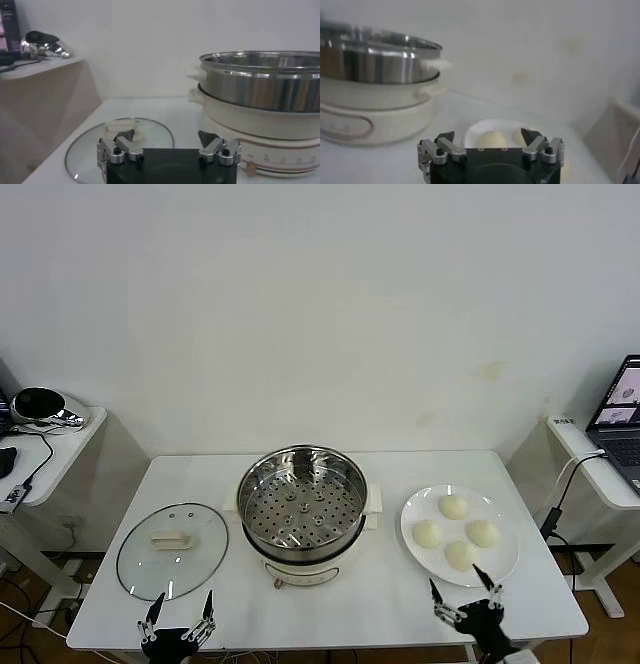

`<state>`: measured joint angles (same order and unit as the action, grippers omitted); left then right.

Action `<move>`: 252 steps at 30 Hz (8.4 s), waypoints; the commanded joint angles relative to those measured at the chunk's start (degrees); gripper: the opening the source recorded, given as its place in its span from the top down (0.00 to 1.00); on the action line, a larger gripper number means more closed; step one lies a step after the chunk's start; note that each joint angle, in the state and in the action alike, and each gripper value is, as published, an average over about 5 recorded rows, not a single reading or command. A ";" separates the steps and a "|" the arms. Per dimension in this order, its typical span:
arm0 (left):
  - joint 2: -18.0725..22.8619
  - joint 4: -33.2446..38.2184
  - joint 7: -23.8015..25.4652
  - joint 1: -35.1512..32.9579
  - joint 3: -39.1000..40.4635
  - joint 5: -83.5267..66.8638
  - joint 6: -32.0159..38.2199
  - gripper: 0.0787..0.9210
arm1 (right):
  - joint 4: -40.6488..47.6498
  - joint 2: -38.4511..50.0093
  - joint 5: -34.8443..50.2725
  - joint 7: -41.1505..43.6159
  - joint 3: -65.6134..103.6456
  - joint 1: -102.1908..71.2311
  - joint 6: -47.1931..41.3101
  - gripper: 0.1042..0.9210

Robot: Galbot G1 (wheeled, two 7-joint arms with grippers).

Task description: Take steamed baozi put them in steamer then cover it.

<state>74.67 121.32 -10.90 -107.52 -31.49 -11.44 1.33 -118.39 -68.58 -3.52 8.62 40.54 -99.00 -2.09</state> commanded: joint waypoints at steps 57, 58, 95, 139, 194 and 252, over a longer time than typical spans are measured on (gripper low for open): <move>-3.34 -1.27 1.46 3.02 -5.01 3.37 -0.69 0.12 | 71.96 15.03 -20.73 53.68 -67.60 93.98 1.30 0.12; -3.35 -1.25 1.47 3.05 -5.03 3.36 -0.69 0.12 | 72.18 14.84 -20.83 53.52 -67.54 93.89 1.29 0.12; -3.52 -0.72 1.47 3.13 -5.07 3.17 -0.61 0.12 | 57.17 22.92 -11.10 53.36 -76.80 100.74 -1.38 0.45; -3.86 -0.33 1.17 3.01 -6.34 -1.74 0.40 0.12 | 55.70 -8.35 -6.01 45.39 -114.93 129.26 31.10 0.42; -4.10 2.90 1.47 2.26 -4.92 0.14 0.46 0.12 | 14.64 42.97 13.47 50.90 -125.68 143.59 -26.79 0.12; -2.04 2.69 1.52 1.68 -7.45 0.98 1.09 0.12 | 49.06 21.86 -5.60 46.79 -89.77 96.03 -12.83 0.18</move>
<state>72.61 124.11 -9.34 -105.84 -38.91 -10.48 2.34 -70.84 -45.56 -8.55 55.82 -50.03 -1.93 -15.00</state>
